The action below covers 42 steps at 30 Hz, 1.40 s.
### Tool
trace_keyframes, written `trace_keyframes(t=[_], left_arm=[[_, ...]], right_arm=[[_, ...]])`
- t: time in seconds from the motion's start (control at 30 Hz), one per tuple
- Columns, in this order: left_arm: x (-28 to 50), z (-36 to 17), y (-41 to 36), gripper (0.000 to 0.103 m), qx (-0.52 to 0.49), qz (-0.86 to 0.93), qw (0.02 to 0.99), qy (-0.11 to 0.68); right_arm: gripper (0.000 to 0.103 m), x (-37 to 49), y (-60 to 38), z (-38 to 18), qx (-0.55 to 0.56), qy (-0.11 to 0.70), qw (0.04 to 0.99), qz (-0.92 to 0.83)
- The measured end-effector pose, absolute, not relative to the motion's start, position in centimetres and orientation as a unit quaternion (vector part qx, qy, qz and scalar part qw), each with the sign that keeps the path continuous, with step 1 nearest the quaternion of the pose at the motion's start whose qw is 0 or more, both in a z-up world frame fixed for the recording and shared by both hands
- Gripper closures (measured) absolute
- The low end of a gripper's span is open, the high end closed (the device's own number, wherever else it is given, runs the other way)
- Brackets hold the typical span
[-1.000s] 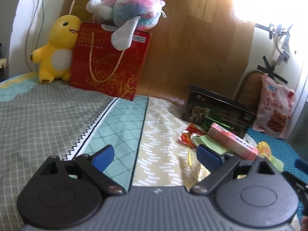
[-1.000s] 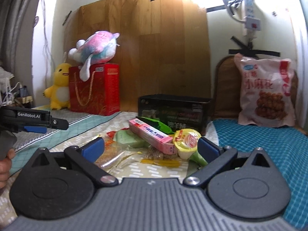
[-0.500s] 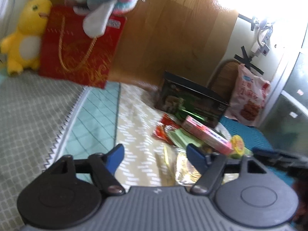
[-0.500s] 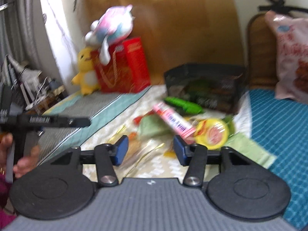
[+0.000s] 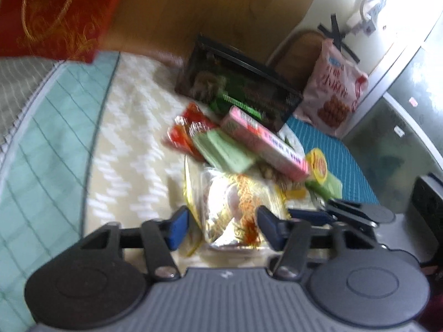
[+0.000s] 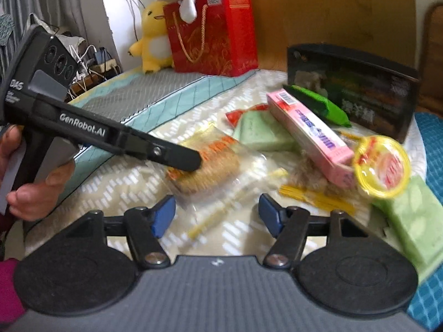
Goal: Organize snacks
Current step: 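Grasp the gold-wrapped round pastry with the left gripper, then carry the pastry into the black sheep box and open the left gripper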
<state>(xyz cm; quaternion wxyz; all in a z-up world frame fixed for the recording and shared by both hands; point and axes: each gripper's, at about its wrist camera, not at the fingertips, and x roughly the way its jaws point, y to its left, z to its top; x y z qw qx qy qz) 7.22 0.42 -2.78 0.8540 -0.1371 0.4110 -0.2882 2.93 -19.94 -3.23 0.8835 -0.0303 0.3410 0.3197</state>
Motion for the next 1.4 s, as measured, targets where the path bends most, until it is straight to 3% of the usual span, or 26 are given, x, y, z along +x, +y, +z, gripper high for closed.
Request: trace_keyframes(t=[0.1,0.33,0.63,0.87,0.93,1.0,1.23,1.4], left_arm=[[6.5,-2.2,-0.1,0.058,-0.132,-0.289,0.858,0.403],[6.6,3.3,-0.7,0.058,-0.133,-0.304,0.877,0.348],[18.6,8.3,-8.1,0.058,-0.104,-0.294,0.897,0.312],[25.8,5.4,-12.7,0.056,-0.091,-0.257,0.905,0.326],[26.5,4.1,-13.1,0.051,-0.089,-0.248,0.903,0.339],[26.4,3.7,-13.0,0.047,-0.09,-0.253,0.902,0.338],[22.0,3.9,-8.7,0.041,-0.086,-0.254,0.92,0.286],[21.7,0.2,-7.3,0.04,-0.085,-0.214,0.91,0.344]], right_arm=[[0.053,2.5,-19.2,-2.8,-0.04,0.326,0.887,0.324],[0.053,3.2,-21.8,2.1,-0.007,0.251,0.914,0.318],[0.055,15.4,-26.7,5.3,0.023,0.236,0.943,0.233],[0.052,21.3,-27.8,2.9,-0.016,0.264,0.949,0.171],[0.041,21.5,-28.3,2.4,-0.017,0.261,0.953,0.156],[0.037,20.8,-29.4,2.7,0.005,0.257,0.954,0.158],[0.038,15.1,-34.8,2.7,0.12,0.262,0.947,0.144],[0.048,13.9,-34.7,0.2,0.18,0.317,0.921,0.135]])
